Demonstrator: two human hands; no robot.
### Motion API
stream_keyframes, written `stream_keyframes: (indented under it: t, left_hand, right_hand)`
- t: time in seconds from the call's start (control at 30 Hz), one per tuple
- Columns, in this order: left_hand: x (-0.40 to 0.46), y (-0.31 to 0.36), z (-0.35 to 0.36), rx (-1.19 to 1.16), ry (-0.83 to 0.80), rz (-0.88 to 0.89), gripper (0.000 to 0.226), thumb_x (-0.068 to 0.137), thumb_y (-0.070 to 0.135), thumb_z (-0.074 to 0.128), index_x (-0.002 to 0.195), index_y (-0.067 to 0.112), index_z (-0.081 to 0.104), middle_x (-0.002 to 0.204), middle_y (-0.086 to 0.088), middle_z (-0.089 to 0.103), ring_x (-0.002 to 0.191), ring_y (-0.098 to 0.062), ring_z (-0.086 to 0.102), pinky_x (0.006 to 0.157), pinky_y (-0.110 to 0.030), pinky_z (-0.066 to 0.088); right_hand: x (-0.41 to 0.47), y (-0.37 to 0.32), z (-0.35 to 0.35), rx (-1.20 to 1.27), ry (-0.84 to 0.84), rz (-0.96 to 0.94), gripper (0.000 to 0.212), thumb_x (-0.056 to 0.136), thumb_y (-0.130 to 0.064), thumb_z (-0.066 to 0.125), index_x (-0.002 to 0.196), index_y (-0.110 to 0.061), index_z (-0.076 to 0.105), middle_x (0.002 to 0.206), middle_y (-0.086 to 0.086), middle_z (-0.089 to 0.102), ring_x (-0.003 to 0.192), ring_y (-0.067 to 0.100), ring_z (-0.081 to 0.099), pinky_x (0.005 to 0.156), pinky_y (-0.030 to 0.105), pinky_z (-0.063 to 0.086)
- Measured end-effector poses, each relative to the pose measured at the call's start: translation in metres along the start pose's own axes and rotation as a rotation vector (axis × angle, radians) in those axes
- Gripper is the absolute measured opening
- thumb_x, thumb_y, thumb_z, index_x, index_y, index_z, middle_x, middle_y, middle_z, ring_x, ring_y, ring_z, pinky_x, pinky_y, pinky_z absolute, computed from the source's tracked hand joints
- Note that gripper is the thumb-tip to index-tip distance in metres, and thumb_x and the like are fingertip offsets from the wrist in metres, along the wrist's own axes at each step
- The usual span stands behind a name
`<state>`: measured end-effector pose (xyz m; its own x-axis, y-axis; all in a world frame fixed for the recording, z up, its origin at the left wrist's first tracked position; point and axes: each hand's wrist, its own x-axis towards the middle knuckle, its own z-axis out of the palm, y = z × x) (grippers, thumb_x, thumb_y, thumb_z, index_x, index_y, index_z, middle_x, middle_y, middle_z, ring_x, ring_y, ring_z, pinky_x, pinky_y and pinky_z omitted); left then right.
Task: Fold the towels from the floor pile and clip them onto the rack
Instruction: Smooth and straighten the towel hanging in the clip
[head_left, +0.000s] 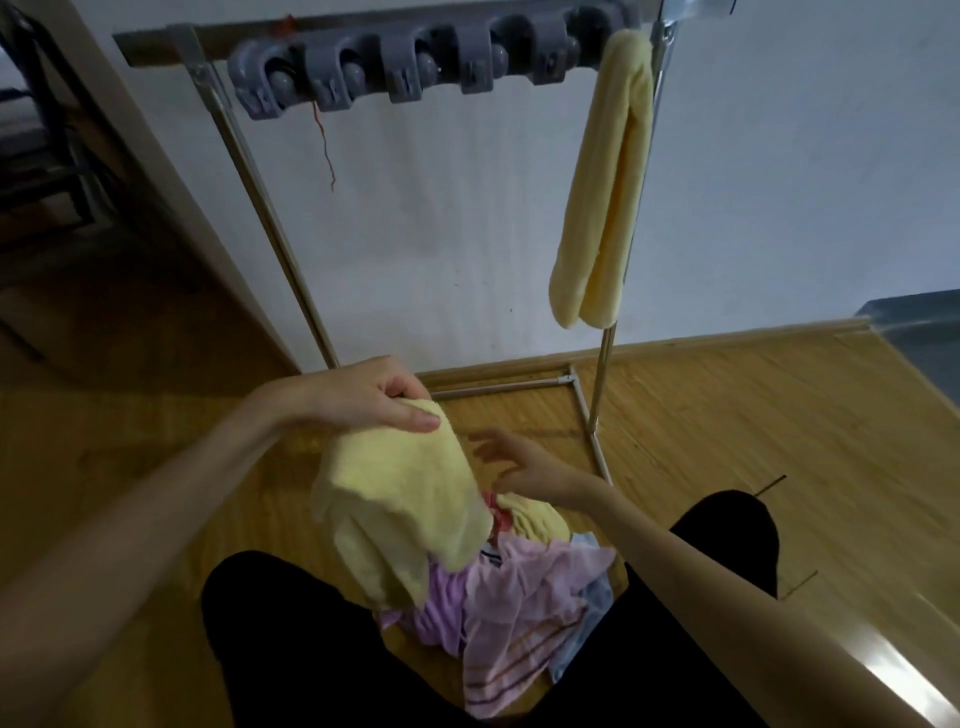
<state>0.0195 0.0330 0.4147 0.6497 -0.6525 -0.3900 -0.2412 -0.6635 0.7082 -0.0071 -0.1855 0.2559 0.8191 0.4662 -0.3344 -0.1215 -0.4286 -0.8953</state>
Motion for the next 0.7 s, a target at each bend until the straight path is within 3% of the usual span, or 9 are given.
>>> stream_keyframes:
  t: [0.1, 0.23, 0.4, 0.53, 0.63, 0.7]
  left_hand:
    - [-0.001, 0.003, 0.004, -0.048, -0.041, 0.003, 0.018, 0.090, 0.022, 0.060, 0.078, 0.015, 0.071, 0.066, 0.011, 0.063, 0.061, -0.002, 0.059, 0.053, -0.013, 0.041]
    - [-0.001, 0.004, 0.004, -0.103, -0.034, 0.023, 0.020, 0.086, 0.029, 0.060, 0.084, 0.012, 0.071, 0.073, 0.005, 0.066, 0.067, -0.010, 0.063, 0.056, -0.016, 0.045]
    - [0.002, 0.000, 0.003, -0.121, 0.007, 0.017, 0.023, 0.089, 0.024, 0.060, 0.097, 0.007, 0.072, 0.083, -0.003, 0.070, 0.074, -0.012, 0.066, 0.060, -0.018, 0.048]
    - [0.001, -0.013, 0.000, -0.050, 0.058, 0.032, 0.040, 0.086, 0.046, 0.060, 0.091, 0.008, 0.071, 0.077, -0.006, 0.063, 0.068, -0.014, 0.059, 0.057, -0.020, 0.041]
    - [-0.005, -0.022, -0.001, 0.000, 0.059, 0.045, 0.055, 0.072, 0.063, 0.065, 0.088, 0.011, 0.071, 0.075, -0.006, 0.063, 0.067, -0.015, 0.059, 0.055, -0.020, 0.040]
    - [-0.009, -0.026, -0.003, 0.011, 0.053, 0.058, 0.051, 0.070, 0.060, 0.068, 0.088, 0.012, 0.072, 0.077, -0.007, 0.066, 0.068, -0.018, 0.062, 0.055, -0.020, 0.042]
  right_hand:
    - [-0.007, -0.034, -0.004, 0.327, -0.134, -0.092, 0.070, 0.070, 0.012, 0.049, 0.136, -0.011, 0.045, 0.134, 0.007, 0.052, 0.130, 0.020, 0.045, 0.104, 0.038, 0.042]
    - [-0.012, -0.064, -0.008, 0.334, -0.399, -0.218, 0.048, 0.082, 0.016, 0.051, 0.128, 0.003, 0.048, 0.124, 0.015, 0.057, 0.120, 0.033, 0.053, 0.103, 0.044, 0.043]
    - [-0.011, -0.068, -0.013, 0.235, -0.301, -0.182, 0.024, 0.087, -0.011, 0.068, 0.107, 0.001, 0.065, 0.111, 0.019, 0.065, 0.106, 0.036, 0.061, 0.099, 0.052, 0.044]
    - [-0.024, -0.073, -0.033, 0.203, -0.194, -0.192, 0.016, 0.087, -0.021, 0.067, 0.084, -0.005, 0.070, 0.084, 0.003, 0.068, 0.081, 0.016, 0.064, 0.078, 0.033, 0.050]
    - [-0.035, -0.081, -0.049, 0.125, -0.152, -0.213, 0.029, 0.091, -0.017, 0.063, 0.064, -0.007, 0.060, 0.056, -0.006, 0.053, 0.051, 0.006, 0.048, 0.052, 0.016, 0.036]
    - [-0.040, -0.084, -0.059, 0.080, -0.130, -0.211, 0.036, 0.092, -0.015, 0.062, 0.058, -0.007, 0.055, 0.049, -0.009, 0.046, 0.044, 0.003, 0.040, 0.047, 0.014, 0.030]
